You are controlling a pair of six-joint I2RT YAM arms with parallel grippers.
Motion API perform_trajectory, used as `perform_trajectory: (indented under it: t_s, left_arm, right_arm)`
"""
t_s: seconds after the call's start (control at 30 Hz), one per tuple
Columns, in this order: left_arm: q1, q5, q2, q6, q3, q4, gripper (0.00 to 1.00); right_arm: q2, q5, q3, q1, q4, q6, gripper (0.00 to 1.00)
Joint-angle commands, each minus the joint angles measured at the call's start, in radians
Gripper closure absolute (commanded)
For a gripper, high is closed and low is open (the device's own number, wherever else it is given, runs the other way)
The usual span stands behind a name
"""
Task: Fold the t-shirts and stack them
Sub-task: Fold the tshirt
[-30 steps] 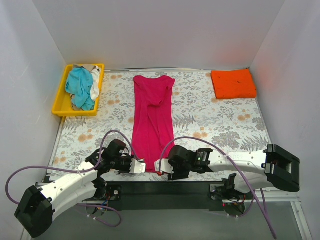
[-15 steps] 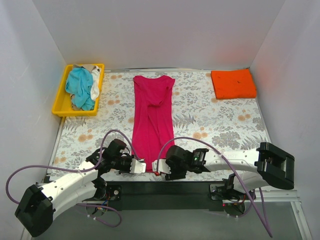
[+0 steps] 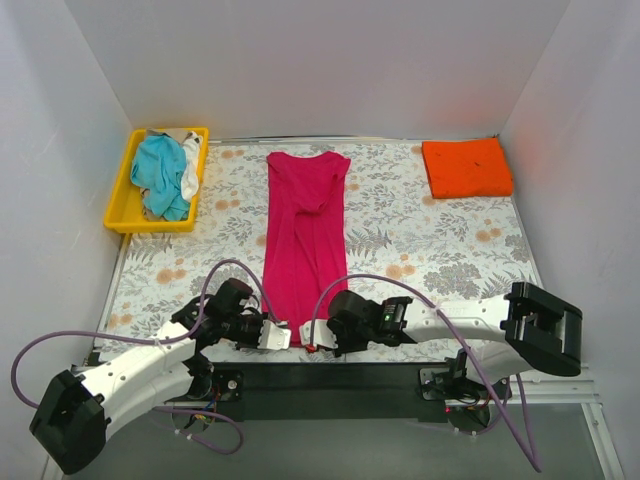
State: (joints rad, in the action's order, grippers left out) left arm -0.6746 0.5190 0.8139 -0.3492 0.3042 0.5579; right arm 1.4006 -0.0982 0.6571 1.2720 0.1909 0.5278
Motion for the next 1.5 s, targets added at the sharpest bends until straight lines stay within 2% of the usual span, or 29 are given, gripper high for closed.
perform_trajectory:
  t_s: [0.0,0.13,0.3,0.43,0.6,0.67,0.77,0.8,0.93,1.2,1.47]
  left_arm:
    - [-0.003,0.065,-0.042,-0.047,0.042,0.152,1.0]
    - [-0.003,0.12,-0.114,-0.057,0.098,0.223,1.0]
    - [-0.002,0.154,-0.073,0.104,0.203,0.269,1.0]
    - [0.0,0.11,-0.085,0.193,0.207,0.202,1.0]
    - [0.023,0.07,-0.039,0.226,0.23,0.102,1.0]
    - [0.046,0.058,0.008,0.239,0.24,0.057,1.0]
    - [0.139,0.076,0.085,0.205,0.263,-0.03,1.0]
    - [0.205,0.091,0.108,0.172,0.285,-0.059,1.0]
    - [0.329,0.156,0.275,0.113,0.381,-0.119,1.0]
    - [0.4,0.161,0.601,0.092,0.545,-0.274,1.0]
    - [0.454,0.177,0.814,0.113,0.72,-0.357,1.0]
  right_arm:
    - [-0.04,-0.067,-0.008,0.01,0.139,0.003,0.99]
    - [-0.112,-0.093,0.018,0.013,0.205,0.006,0.99]
    - [-0.152,-0.095,0.059,0.013,0.265,-0.005,0.99]
    - [-0.144,-0.09,0.078,-0.025,0.266,0.029,0.99]
    - [-0.101,-0.094,0.162,-0.166,0.294,0.127,0.99]
    - [-0.085,-0.09,0.194,-0.206,0.292,0.182,0.99]
    - [-0.04,-0.092,0.251,-0.268,0.291,0.227,0.99]
    - [-0.011,-0.1,0.265,-0.286,0.291,0.253,0.99]
    - [0.061,-0.104,0.329,-0.368,0.272,0.333,0.99]
    - [0.288,-0.132,0.519,-0.529,0.249,0.437,0.99]
    - [0.498,-0.153,0.754,-0.625,0.249,0.494,0.99]
